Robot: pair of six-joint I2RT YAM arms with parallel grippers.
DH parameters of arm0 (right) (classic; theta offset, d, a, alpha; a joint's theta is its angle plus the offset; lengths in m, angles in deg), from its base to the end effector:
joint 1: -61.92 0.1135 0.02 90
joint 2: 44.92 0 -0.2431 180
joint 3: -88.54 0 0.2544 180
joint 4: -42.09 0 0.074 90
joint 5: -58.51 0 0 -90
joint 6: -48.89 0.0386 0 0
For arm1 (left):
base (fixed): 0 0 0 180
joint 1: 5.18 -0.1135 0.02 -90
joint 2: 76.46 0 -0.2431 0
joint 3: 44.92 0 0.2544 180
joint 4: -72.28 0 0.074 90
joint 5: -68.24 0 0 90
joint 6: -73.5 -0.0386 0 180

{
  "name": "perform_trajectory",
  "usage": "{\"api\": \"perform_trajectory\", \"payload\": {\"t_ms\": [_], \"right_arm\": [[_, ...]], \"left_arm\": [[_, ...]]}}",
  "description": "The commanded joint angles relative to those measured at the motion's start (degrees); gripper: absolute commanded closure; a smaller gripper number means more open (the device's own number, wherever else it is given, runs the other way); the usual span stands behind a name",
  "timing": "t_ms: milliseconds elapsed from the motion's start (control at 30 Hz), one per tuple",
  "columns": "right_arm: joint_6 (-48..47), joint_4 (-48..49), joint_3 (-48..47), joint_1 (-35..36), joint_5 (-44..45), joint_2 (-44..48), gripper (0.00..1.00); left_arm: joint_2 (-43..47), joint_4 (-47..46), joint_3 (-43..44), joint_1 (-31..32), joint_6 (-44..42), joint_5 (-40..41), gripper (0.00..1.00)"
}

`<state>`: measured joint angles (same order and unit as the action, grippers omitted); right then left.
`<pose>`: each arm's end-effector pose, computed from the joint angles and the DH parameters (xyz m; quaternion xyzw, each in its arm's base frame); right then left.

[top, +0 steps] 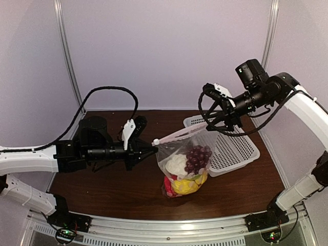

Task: Place the food in the zip-top bag and seal the zipper
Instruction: Hold the zipper food storage bag at the center of the board, then hold the zipper from the zipper food storage bag.

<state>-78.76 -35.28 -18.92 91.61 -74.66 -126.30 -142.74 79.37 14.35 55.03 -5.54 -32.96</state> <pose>0.2266 0.1596 0.3860 -0.5879 0.6625 0.3249 0.3315 0.1342 -0.2495 0.2778 0.3816 0.6884 -0.4187 0.4530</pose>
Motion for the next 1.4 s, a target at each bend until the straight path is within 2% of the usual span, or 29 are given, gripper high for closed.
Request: {"api": "perform_trajectory", "payload": {"t_ms": [0,167,433,833,1067,1367], "right_arm": [[3.13,2.57,-4.29,9.17,3.12,-2.75,0.42],[3.07,0.99,-12.10,16.47,4.32,-11.22,0.41],[5.16,4.96,-17.73,23.22,8.81,-16.95,0.41],[7.29,5.53,-20.76,25.62,7.34,-20.23,0.69],[6.48,4.45,-20.80,26.16,6.80,-21.13,0.72],[5.74,3.61,-21.23,26.60,6.22,-21.28,0.97]], "left_arm": [[0.10,-0.03,3.20,-0.26,-2.98,0.86,1.00],[0.44,0.40,3.99,-0.27,-3.84,0.41,1.00],[0.73,-0.44,3.85,-0.26,-4.27,-0.68,1.00],[0.53,-0.80,3.77,-0.27,-3.95,-1.04,1.00],[0.63,-0.88,3.68,-0.27,-4.00,-0.98,1.00],[0.52,-0.63,3.78,-0.31,-3.85,0.16,1.00]]}}
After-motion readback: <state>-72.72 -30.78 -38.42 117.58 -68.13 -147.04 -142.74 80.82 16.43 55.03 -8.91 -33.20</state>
